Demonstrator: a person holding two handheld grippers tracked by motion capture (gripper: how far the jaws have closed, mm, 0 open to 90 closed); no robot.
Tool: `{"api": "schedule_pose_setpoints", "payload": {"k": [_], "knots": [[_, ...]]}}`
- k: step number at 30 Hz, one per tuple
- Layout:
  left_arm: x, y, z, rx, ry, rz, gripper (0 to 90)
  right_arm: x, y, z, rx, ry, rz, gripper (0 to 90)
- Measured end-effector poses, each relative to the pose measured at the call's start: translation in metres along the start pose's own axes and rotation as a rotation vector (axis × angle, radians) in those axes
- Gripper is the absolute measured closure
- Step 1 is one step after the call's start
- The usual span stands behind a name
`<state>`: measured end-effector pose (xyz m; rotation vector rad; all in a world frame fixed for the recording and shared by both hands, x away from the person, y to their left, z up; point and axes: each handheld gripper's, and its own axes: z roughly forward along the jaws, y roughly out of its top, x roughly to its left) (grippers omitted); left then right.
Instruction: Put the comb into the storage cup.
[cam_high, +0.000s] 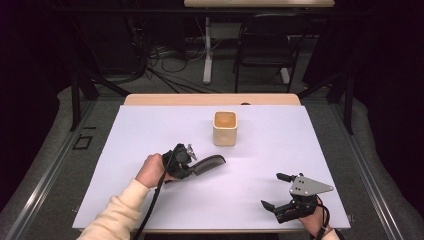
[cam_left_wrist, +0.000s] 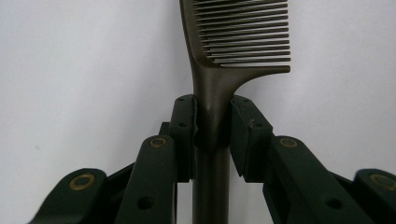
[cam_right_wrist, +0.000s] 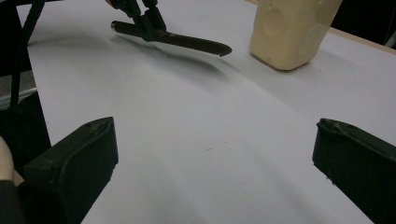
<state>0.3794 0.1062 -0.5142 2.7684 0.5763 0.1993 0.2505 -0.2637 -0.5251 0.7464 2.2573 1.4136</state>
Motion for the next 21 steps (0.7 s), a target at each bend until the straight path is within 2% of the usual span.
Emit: {"api": "schedule_pose_setpoints", "payload": {"k": [21], "knots": [[0.003, -0.014, -0.017, -0.111, 0.035, -0.049, 71.9, 0.000, 0.000, -0.001, -0.003, -0.002, -0.002, 0.0]]}}
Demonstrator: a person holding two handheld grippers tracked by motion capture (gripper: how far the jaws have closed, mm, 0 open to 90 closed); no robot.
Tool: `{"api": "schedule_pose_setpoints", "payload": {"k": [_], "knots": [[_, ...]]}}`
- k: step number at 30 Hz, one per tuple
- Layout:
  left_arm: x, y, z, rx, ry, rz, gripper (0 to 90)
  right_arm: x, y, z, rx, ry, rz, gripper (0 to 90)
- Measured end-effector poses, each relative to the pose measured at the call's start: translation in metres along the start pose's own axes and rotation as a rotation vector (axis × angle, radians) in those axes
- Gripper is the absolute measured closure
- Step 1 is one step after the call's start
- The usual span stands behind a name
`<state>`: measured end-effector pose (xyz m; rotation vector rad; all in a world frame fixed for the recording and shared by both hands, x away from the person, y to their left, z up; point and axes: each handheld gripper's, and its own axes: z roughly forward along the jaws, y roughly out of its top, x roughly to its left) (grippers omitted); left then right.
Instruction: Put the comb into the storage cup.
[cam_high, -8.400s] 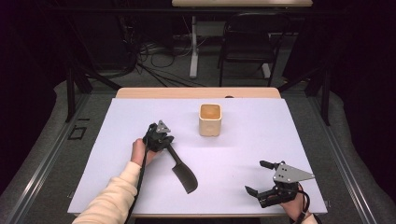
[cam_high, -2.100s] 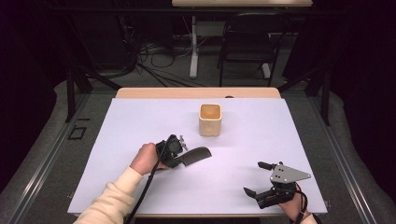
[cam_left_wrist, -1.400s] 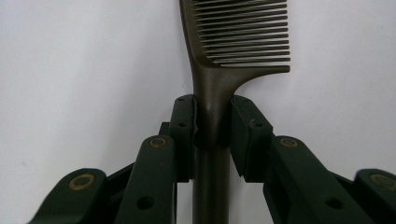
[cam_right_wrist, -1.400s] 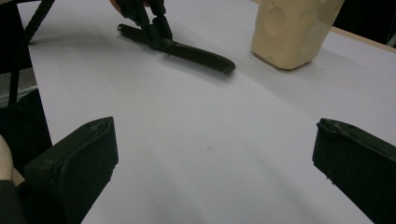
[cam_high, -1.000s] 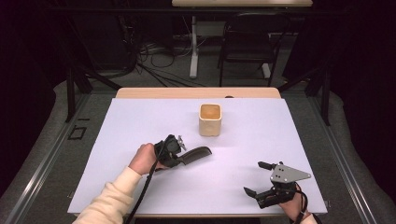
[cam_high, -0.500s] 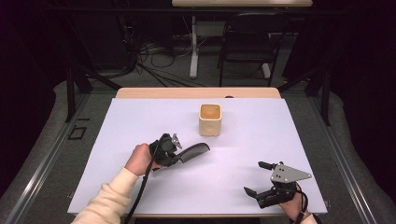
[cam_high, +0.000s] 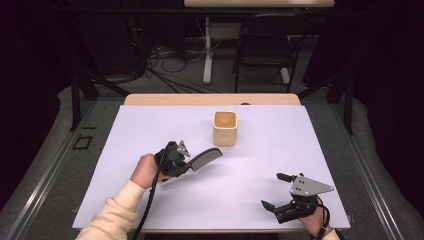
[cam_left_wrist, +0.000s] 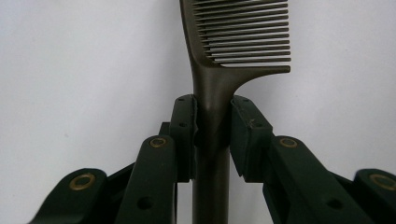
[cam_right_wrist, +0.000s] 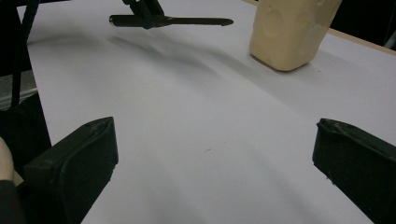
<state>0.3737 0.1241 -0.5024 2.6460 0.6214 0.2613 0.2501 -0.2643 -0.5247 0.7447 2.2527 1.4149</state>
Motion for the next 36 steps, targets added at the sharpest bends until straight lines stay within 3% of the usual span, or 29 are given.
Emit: {"api": "schedule_pose_setpoints", "payload": {"k": [36], "knots": [[0.012, -0.011, -0.017, -0.203, 0.010, -0.108, 71.9, -0.001, 0.000, 0.000, 0.001, -0.005, 0.003, 0.0]]}}
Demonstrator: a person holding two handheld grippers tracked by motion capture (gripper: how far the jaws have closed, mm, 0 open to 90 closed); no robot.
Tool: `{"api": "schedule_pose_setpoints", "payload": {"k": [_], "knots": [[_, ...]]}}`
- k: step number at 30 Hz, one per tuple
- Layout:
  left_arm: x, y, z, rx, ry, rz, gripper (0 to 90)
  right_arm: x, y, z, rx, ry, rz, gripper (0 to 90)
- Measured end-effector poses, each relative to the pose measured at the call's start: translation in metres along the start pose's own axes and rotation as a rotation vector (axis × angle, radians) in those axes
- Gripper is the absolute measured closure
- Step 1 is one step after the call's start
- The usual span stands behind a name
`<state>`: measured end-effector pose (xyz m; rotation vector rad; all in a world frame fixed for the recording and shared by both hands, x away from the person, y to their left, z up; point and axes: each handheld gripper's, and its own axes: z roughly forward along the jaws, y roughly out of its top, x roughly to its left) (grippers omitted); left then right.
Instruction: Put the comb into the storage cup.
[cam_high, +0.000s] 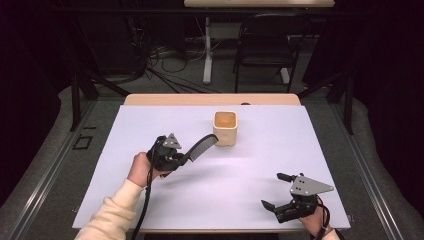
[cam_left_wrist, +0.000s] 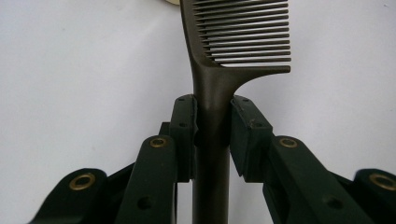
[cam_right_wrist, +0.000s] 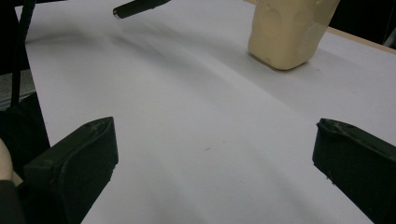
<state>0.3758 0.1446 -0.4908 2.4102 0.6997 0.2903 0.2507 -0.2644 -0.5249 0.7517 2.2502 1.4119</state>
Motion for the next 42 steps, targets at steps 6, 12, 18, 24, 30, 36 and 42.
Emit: {"api": "schedule_pose_setpoints", "payload": {"k": [6, 12, 18, 24, 30, 36, 42], "knots": [[0.002, -0.001, -0.001, -0.029, 0.008, -0.014, 71.9, 0.000, 0.000, 0.000, 0.000, 0.000, -0.001, 0.0], [0.005, -0.002, -0.002, -0.058, 0.017, -0.030, 71.9, 0.000, 0.000, 0.000, -0.001, 0.000, 0.001, 0.0], [0.007, -0.003, -0.004, -0.085, 0.027, -0.044, 72.0, 0.000, 0.000, 0.000, -0.001, 0.000, 0.001, 0.0], [0.007, -0.003, -0.005, -0.110, 0.042, -0.054, 72.0, 0.000, 0.000, 0.000, 0.000, -0.001, 0.001, 0.0], [0.010, -0.004, -0.004, -0.135, 0.054, -0.066, 71.9, 0.000, 0.000, 0.000, -0.001, 0.000, 0.002, 0.0], [0.012, -0.005, -0.003, -0.166, 0.062, -0.082, 71.9, 0.000, 0.000, 0.000, 0.000, -0.001, 0.002, 0.0], [0.013, -0.005, -0.003, -0.189, 0.071, -0.088, 72.0, 0.000, 0.000, 0.000, 0.000, -0.001, 0.003, 0.0]]}}
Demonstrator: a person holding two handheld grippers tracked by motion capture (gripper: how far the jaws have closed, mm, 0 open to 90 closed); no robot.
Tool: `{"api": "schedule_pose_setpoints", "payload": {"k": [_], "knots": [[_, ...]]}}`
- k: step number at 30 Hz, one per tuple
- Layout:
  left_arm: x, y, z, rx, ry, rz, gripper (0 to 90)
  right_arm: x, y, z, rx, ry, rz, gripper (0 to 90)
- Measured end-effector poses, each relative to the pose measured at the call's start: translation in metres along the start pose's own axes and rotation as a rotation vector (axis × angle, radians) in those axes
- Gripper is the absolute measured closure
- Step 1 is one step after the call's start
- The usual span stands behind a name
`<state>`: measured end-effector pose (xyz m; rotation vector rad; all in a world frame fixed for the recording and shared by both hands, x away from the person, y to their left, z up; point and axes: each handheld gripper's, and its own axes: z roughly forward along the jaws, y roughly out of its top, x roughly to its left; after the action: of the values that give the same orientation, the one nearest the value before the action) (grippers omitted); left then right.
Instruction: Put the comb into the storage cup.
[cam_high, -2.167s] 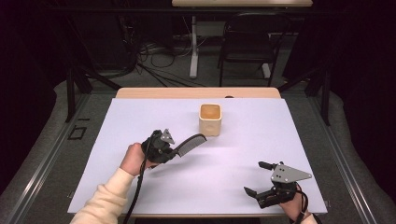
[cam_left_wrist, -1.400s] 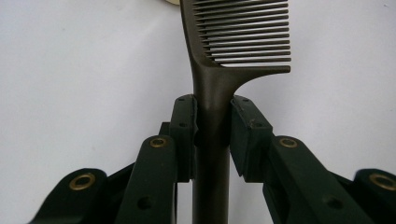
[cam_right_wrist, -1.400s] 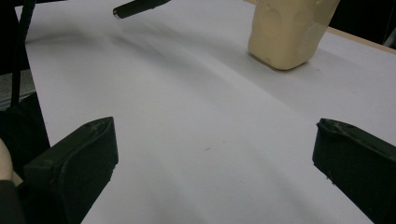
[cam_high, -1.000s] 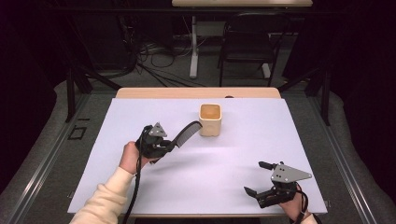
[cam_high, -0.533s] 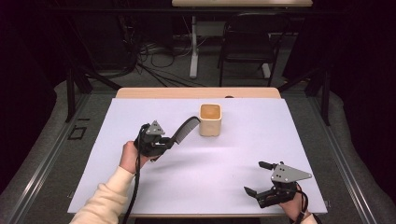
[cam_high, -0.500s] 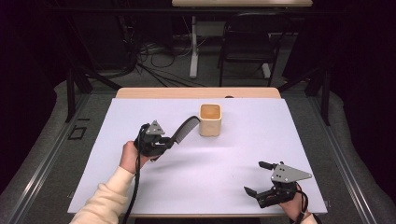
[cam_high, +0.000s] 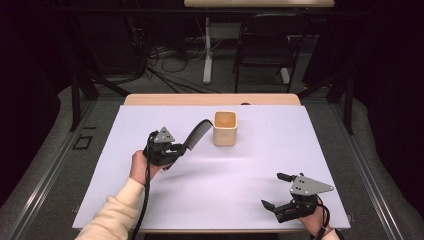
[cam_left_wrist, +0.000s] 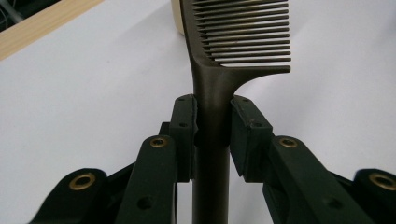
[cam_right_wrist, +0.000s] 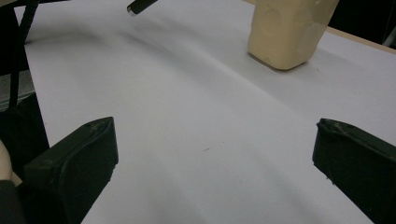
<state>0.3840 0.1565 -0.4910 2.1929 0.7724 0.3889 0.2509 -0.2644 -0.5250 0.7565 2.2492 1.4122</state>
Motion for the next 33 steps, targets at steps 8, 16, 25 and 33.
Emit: {"api": "schedule_pose_setpoints", "payload": {"k": [8, 16, 25, 33], "knots": [[0.003, 0.001, 0.001, -0.035, 0.009, -0.016, 71.9, 0.000, 0.000, 0.000, 0.001, -0.001, 0.001, 0.0], [0.004, 0.005, 0.003, -0.084, 0.019, -0.029, 72.0, 0.000, 0.000, 0.000, 0.000, -0.001, 0.000, 0.0], [0.008, 0.008, 0.008, -0.116, 0.021, -0.050, 72.0, 0.000, 0.000, 0.000, 0.001, -0.004, 0.002, 0.0], [0.010, 0.017, 0.013, -0.146, 0.022, -0.059, 72.0, 0.000, 0.000, 0.000, 0.001, -0.005, 0.003, 0.0]]}}
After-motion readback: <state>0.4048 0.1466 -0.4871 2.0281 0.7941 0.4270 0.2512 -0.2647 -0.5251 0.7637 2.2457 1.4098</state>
